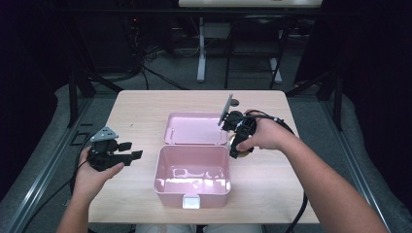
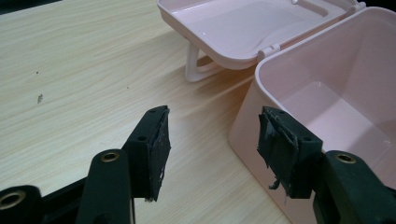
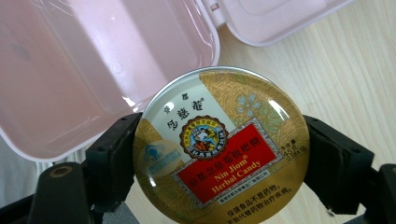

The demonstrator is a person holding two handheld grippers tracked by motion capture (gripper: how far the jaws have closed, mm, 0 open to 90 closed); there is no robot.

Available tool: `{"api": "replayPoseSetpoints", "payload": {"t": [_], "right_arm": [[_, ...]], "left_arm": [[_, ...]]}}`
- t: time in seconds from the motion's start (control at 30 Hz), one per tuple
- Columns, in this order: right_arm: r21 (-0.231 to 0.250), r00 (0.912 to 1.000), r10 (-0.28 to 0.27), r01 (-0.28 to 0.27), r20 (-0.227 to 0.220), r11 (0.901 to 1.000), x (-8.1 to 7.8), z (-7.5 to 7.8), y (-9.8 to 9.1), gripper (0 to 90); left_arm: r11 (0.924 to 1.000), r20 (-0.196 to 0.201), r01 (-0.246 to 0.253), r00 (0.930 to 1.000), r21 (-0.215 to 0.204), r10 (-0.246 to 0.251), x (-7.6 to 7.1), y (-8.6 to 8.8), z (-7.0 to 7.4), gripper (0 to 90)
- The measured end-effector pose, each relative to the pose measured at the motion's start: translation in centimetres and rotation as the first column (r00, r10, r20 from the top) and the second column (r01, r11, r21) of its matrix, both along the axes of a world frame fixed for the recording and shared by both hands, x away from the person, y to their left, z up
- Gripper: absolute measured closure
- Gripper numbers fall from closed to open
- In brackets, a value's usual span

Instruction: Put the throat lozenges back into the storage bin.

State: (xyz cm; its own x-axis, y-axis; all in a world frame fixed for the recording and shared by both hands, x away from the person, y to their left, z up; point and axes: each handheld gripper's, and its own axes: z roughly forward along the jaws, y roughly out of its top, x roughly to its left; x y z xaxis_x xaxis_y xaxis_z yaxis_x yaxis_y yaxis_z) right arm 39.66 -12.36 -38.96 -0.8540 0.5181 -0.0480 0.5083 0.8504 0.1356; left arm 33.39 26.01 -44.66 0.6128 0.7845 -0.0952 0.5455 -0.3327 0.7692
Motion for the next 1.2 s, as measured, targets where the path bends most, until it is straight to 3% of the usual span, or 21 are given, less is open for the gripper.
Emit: {"api": "replayPoseSetpoints", "payload": {"t": [0.4,0.8,1.2], "right_arm": [[0.001,0.9969,0.079,-0.079,-0.006,0.9969,-0.6,0.1,1.5,20.1],[-0.007,0.9846,0.173,-0.173,-0.028,0.9849,-1.5,-0.5,3.3,20.1],[-0.025,0.9709,0.238,-0.239,-0.023,0.9707,-2.2,-1.0,5.1,20.1]], "left_arm": [[0.9998,-0.006,0.017,0.9998,0.008,-0.017,0.1,-0.5,-0.2,43.0],[0.9996,-0.019,0.025,0.9995,0.015,-0.025,0.2,-0.9,-0.5,43.0],[0.9996,-0.016,0.023,0.9996,0.015,-0.023,0.2,-0.9,-0.5,42.9]]}}
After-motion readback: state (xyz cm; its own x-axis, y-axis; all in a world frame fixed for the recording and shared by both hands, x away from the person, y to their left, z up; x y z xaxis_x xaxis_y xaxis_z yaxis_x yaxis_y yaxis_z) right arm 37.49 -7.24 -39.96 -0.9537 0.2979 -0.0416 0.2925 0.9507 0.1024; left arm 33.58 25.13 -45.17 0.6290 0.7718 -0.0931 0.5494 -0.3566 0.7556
